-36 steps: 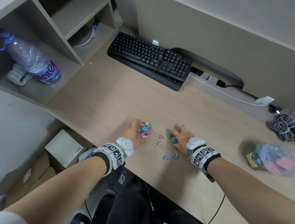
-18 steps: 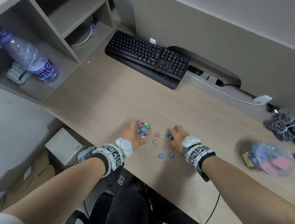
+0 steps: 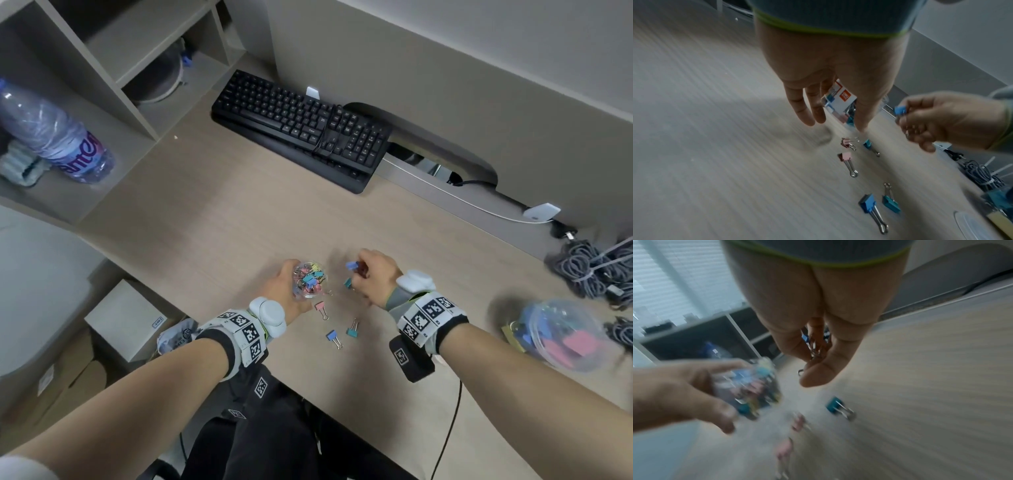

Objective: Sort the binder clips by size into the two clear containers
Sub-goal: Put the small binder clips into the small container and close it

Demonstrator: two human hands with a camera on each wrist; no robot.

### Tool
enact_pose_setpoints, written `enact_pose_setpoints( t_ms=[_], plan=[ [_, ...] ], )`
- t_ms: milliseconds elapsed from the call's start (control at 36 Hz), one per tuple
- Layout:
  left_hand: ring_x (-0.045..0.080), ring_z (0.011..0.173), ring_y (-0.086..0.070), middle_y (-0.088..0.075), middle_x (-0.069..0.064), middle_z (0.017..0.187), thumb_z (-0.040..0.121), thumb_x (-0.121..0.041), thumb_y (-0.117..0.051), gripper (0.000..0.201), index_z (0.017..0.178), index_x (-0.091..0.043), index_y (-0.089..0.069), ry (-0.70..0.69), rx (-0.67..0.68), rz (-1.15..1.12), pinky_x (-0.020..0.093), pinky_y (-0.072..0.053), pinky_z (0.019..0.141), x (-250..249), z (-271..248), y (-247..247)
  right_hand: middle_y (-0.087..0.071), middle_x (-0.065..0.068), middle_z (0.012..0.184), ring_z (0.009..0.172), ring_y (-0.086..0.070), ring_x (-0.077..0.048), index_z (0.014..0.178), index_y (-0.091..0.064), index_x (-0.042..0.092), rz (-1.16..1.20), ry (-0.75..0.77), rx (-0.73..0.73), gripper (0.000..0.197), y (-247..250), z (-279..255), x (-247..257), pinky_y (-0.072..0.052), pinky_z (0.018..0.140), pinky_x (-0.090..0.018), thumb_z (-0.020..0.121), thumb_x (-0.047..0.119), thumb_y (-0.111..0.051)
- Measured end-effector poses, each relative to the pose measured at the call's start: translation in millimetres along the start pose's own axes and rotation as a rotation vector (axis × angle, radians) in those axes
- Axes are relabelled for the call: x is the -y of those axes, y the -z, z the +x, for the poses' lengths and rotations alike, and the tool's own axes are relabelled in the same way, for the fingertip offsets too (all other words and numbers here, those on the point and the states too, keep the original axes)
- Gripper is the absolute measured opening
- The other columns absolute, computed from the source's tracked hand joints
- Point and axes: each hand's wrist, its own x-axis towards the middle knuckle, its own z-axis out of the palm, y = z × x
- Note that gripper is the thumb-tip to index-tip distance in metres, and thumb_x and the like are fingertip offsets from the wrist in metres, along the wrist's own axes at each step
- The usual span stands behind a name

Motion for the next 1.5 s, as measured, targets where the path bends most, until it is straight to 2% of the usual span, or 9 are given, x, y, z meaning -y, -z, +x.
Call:
enact_pose_setpoints(
  t_ms=[56, 139, 306, 528, 583, 667, 861, 1139, 1500],
  plan=[
    [0.015, 0.089, -0.062, -0.063, -0.004, 0.112, 0.068, -0.031, -0.085, 0.085, 0.136, -0.021, -0.035, -0.011, 0.001, -0.035, 0.020, -0.050, 0.071, -5.0, 1.6, -3.7, -0.051, -0.004, 0.088, 0.063, -0.055, -0.029, 0.076, -0.047, 0.019, 0.034, 0.081, -0.015, 0.014, 6.3, -3.6, 20.5, -0.055, 0.052, -0.044, 0.082, 0.010, -0.056],
    [0.018, 0.093, -0.067, -0.066, -0.005, 0.110, 0.061, -0.037, -0.087, 0.088, 0.131, -0.028, -0.036, -0.014, -0.008, -0.061, 0.035, -0.055, 0.081, -12.1, 1.5, -7.9, -0.053, -0.013, 0.091, 0.068, -0.050, -0.026, 0.089, -0.055, 0.003, -0.018, 0.181, 0.003, 0.009, 8.9, -5.6, 48.9, -0.047, 0.059, -0.043, 0.081, 0.007, -0.057],
    [0.018, 0.079, -0.066, -0.066, -0.008, 0.095, 0.054, -0.035, -0.082, 0.073, 0.112, -0.037, -0.038, -0.037, 0.001, -0.060, 0.038, -0.056, 0.068, -19.6, 3.4, -1.9, -0.052, -0.003, 0.096, 0.088, -0.054, -0.026, 0.102, -0.057, 0.013, -0.142, 0.221, 0.061, 0.020, -0.1, -6.5, 65.2, -0.044, 0.076, -0.037, 0.082, 0.014, -0.060],
    [0.015, 0.091, -0.067, -0.066, -0.009, 0.107, 0.054, -0.056, -0.079, 0.083, 0.124, -0.033, -0.040, -0.061, -0.032, -0.127, 0.036, -0.056, 0.078, -12.0, -1.5, 6.1, -0.055, -0.001, 0.105, 0.078, -0.046, -0.013, 0.112, -0.058, 0.010, -0.065, 0.237, -0.083, 0.024, 9.9, -2.8, 56.3, -0.038, 0.075, -0.025, 0.089, 0.014, -0.059],
    [0.015, 0.093, -0.066, -0.066, -0.009, 0.108, 0.058, -0.047, -0.079, 0.081, 0.127, -0.028, -0.041, -0.057, -0.025, -0.122, 0.031, -0.055, 0.079, -8.1, -3.1, 10.2, -0.057, -0.003, 0.104, 0.077, -0.047, -0.014, 0.110, -0.059, 0.009, -0.052, 0.204, -0.105, 0.022, 8.5, 2.8, 46.1, -0.038, 0.074, -0.024, 0.089, 0.011, -0.057],
    [0.017, 0.095, -0.065, -0.065, -0.006, 0.113, 0.066, -0.028, -0.081, 0.077, 0.131, -0.025, -0.039, -0.053, -0.020, -0.099, 0.032, -0.055, 0.083, 0.7, -3.8, 15.7, -0.060, -0.008, 0.103, 0.076, -0.054, -0.021, 0.105, -0.060, 0.010, -0.018, 0.092, -0.108, 0.018, 3.5, 10.6, 24.1, -0.041, 0.071, -0.027, 0.088, 0.008, -0.055],
    [0.016, 0.093, -0.067, -0.067, -0.007, 0.109, 0.065, -0.030, -0.080, 0.077, 0.129, -0.028, -0.037, -0.029, -0.009, -0.137, 0.038, -0.057, 0.083, 16.7, -7.4, 24.8, -0.052, -0.007, 0.121, 0.101, -0.058, -0.029, 0.124, -0.053, 0.015, -0.286, -0.106, 0.027, 0.035, -19.7, 13.9, -19.0, -0.047, 0.083, -0.034, 0.090, 0.021, -0.057],
    [0.017, 0.093, -0.066, -0.066, -0.008, 0.110, 0.062, -0.033, -0.079, 0.080, 0.129, -0.033, -0.036, 0.004, -0.017, -0.103, 0.036, -0.056, 0.083, 39.1, -9.5, 33.2, -0.032, -0.007, 0.136, 0.108, -0.055, -0.034, 0.142, -0.032, 0.028, -0.445, 0.007, 0.168, 0.068, -71.7, 12.8, -0.8, -0.050, 0.087, -0.040, 0.083, 0.045, -0.064],
    [0.017, 0.095, -0.066, -0.066, -0.007, 0.112, 0.063, -0.033, -0.080, 0.081, 0.130, -0.028, -0.036, -0.004, -0.023, -0.090, 0.038, -0.056, 0.084, 54.0, -14.5, 37.0, -0.035, -0.008, 0.145, 0.104, -0.058, -0.037, 0.133, -0.040, 0.019, -0.485, 0.023, 0.263, 0.041, -90.2, 15.4, 13.6, -0.049, 0.086, -0.039, 0.093, 0.010, -0.044]
  ],
)
